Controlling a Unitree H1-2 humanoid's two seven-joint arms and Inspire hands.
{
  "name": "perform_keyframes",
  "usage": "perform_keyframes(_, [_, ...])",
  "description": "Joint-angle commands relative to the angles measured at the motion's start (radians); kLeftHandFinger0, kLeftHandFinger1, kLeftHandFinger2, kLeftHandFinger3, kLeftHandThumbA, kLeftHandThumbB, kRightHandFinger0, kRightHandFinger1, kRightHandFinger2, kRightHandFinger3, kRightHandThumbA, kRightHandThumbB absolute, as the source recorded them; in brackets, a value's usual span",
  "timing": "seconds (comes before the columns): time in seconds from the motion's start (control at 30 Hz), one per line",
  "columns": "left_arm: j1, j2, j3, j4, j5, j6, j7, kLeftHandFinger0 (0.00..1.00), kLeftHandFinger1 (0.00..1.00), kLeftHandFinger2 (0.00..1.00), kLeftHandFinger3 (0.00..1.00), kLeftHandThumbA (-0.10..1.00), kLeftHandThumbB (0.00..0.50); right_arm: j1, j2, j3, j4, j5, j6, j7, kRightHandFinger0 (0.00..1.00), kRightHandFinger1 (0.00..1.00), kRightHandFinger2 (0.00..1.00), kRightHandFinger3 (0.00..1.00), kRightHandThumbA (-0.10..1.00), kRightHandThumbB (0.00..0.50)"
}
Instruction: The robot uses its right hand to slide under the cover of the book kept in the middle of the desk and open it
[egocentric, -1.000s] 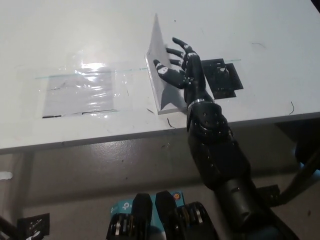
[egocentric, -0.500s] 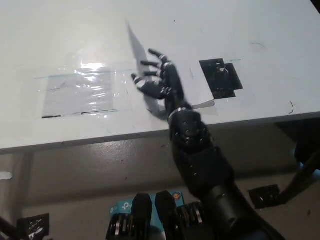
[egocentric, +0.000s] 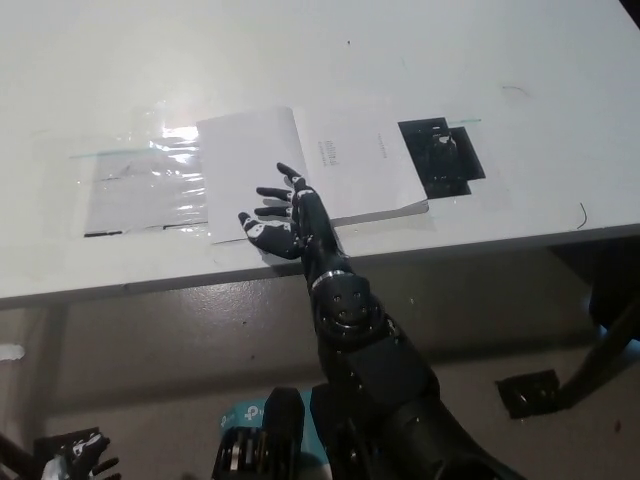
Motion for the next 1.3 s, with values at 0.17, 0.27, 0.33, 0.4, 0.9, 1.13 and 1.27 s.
perform_keyframes(0.17, [-0.013, 0.019, 0.001, -0.003, -0.005, -0.039, -0.020, 0.53, 0.58, 0.72, 0.69, 0.82, 0.068, -0.055, -0.015, -0.021, 0.047, -0.014, -0.031, -0.018, 0.42, 0.60, 0.75, 0.97, 0.71, 0.096])
perform_keyframes(0.27, [-0.003, 0.023, -0.002, -0.016, 0.005, -0.022, -0.006, 0.51, 0.55, 0.70, 0.67, 0.84, 0.068, -0.054, -0.009, -0.037, 0.042, 0.000, -0.029, -0.018, 0.41, 0.59, 0.74, 0.95, 0.71, 0.114])
perform_keyframes(0.33, [0.001, 0.023, -0.002, -0.018, 0.007, -0.030, -0.006, 0.52, 0.56, 0.70, 0.68, 0.82, 0.060, -0.057, -0.006, -0.041, 0.046, -0.001, -0.034, -0.019, 0.38, 0.57, 0.73, 0.93, 0.71, 0.118])
perform_keyframes(0.4, [0.005, 0.019, 0.004, -0.022, 0.000, -0.032, -0.006, 0.54, 0.58, 0.71, 0.68, 0.82, 0.063, -0.060, -0.008, -0.033, 0.044, -0.010, -0.039, -0.013, 0.38, 0.59, 0.73, 0.93, 0.73, 0.125])
perform_keyframes(0.9, [-0.002, 0.014, 0.020, 0.021, -0.008, -0.059, 0.006, 0.50, 0.56, 0.71, 0.68, 0.82, 0.087, -0.039, -0.005, -0.128, -0.535, 0.083, 0.311, 0.014, 0.34, 0.57, 0.68, 0.88, 0.80, 0.133])
perform_keyframes(1.13, [-0.015, -0.001, 0.031, 0.033, -0.022, -0.067, 0.013, 0.55, 0.58, 0.71, 0.69, 0.79, 0.076, -0.031, -0.025, -0.182, -0.737, 0.149, 0.445, 0.051, 0.35, 0.60, 0.71, 0.93, 0.83, 0.097])
perform_keyframes(1.27, [-0.016, 0.000, 0.025, 0.021, -0.015, -0.040, 0.017, 0.58, 0.57, 0.69, 0.68, 0.83, 0.068, 0.014, -0.070, -0.264, -0.842, 0.227, 0.472, 0.057, 0.39, 0.64, 0.76, 0.98, 0.81, 0.099])
